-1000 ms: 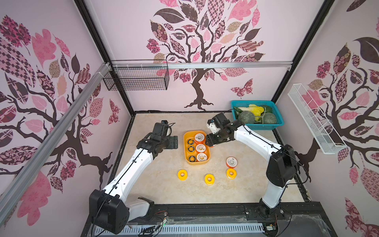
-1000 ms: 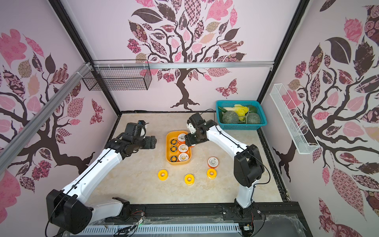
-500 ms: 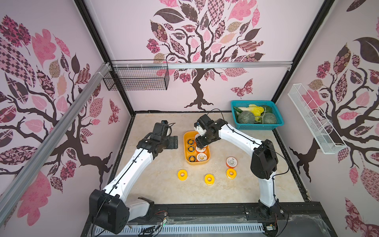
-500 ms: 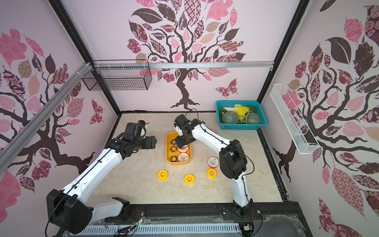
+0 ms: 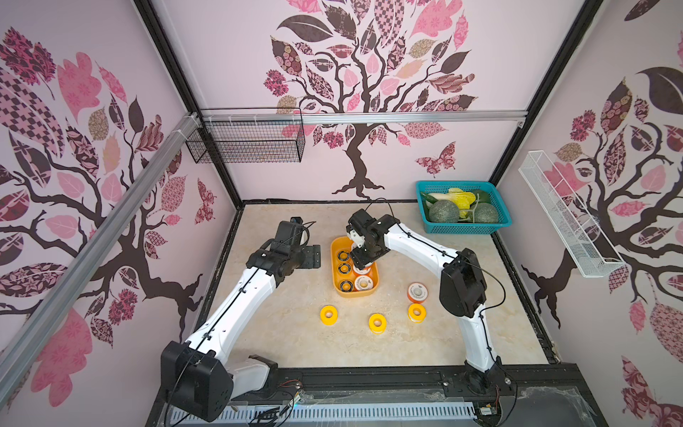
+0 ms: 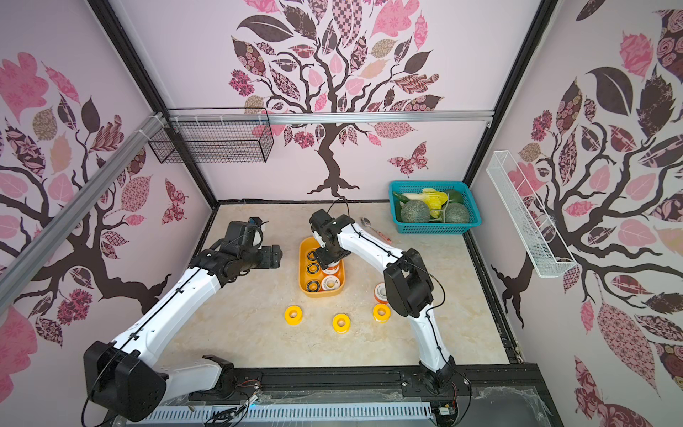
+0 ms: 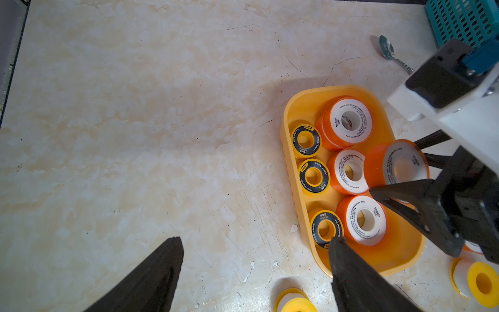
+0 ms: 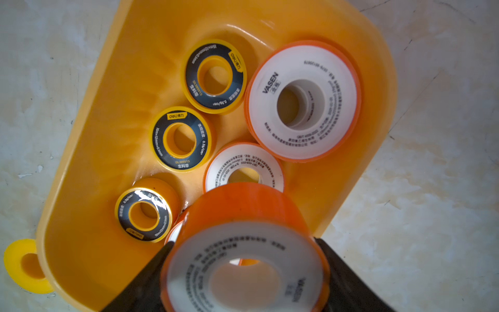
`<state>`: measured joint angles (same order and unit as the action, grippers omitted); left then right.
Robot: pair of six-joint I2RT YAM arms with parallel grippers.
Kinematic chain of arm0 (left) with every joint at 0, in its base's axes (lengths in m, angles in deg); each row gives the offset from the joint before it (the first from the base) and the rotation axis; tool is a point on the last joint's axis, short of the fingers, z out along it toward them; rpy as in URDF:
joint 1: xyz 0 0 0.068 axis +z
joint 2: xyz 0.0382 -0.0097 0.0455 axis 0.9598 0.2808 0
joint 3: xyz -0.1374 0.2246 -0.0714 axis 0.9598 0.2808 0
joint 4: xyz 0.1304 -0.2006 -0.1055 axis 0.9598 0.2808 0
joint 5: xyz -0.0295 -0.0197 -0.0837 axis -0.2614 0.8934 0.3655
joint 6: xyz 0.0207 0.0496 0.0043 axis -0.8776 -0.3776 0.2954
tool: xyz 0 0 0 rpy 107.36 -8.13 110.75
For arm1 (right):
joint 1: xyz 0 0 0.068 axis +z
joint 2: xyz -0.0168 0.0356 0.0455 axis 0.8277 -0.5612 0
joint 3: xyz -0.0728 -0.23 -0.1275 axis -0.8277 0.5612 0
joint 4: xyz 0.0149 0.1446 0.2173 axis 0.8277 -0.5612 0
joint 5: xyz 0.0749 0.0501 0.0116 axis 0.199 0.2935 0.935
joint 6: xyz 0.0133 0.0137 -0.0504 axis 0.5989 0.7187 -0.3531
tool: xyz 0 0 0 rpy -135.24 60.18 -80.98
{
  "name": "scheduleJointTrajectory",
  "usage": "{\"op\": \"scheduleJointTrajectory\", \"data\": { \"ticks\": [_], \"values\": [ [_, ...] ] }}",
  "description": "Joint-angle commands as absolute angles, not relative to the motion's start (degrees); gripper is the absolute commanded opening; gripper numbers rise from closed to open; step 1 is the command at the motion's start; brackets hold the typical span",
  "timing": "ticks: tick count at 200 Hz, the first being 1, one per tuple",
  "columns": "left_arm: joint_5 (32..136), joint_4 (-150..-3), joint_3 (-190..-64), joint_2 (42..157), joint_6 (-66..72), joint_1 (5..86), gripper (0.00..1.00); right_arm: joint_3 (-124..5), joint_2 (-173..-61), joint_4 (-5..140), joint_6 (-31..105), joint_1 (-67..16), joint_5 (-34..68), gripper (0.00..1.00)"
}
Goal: Put the sealing tape into the storage box
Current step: Place the sealing tape in the storage box.
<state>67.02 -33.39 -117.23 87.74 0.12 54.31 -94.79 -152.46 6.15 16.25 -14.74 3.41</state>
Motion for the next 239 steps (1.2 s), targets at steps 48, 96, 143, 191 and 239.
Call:
{"op": "scheduleJointTrajectory", "data": {
  "ticks": [48, 96, 143, 191, 239],
  "values": [
    [66.81, -33.22, -117.92, 88.41, 0.53, 54.53, 0.90, -99.78, -157.12, 3.34, 16.48, -13.62, 0.07, 0.70],
    [66.63, -33.20, -117.95, 88.35, 0.53, 54.53, 0.90, -100.50, -158.51, 2.44, 16.57, -13.52, -0.40, 0.70],
    [66.57, -33.09, -117.92, 88.28, 0.49, 54.57, 0.90, -100.59, -159.00, 2.56, 16.89, -13.56, -0.94, 0.71],
    [66.09, -32.91, -118.13, 88.29, 0.35, 54.53, 0.90, -101.08, -159.96, 2.63, 17.23, -13.51, -1.51, 0.72],
    [66.04, -32.96, -118.10, 88.14, 0.34, 54.53, 0.90, -101.25, -160.62, 2.88, 18.12, -13.55, -2.07, 0.72]
  ]
}}
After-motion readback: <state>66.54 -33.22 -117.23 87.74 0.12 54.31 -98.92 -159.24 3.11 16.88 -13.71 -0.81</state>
